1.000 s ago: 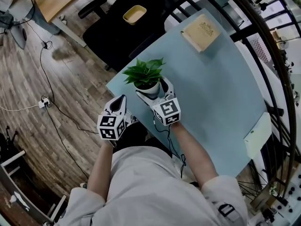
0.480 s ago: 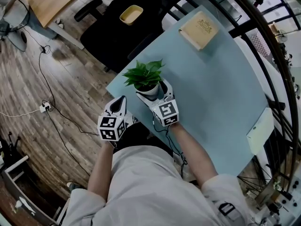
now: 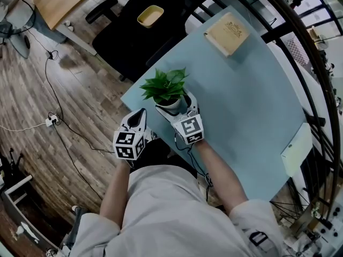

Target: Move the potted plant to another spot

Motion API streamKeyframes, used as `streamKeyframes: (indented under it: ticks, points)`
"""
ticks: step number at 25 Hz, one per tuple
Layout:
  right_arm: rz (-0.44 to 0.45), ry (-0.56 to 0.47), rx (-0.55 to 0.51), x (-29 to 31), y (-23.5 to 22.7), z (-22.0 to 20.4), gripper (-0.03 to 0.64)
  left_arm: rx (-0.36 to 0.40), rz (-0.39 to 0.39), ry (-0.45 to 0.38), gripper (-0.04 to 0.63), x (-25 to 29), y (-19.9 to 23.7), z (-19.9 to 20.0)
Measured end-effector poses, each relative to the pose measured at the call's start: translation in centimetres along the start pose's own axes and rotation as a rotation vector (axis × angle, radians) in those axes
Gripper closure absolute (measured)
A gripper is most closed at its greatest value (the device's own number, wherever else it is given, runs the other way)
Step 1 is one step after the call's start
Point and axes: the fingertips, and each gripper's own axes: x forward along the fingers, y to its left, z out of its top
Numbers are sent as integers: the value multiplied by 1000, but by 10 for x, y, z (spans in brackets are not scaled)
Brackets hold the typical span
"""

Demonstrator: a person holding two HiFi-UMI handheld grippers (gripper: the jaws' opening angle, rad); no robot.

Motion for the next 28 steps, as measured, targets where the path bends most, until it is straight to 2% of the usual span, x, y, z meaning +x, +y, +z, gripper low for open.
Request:
streamKeyframes:
  ticks: [28]
  points:
    - [-7, 23, -2, -16, 3, -13, 133, 12, -17, 25, 584, 4, -7, -10]
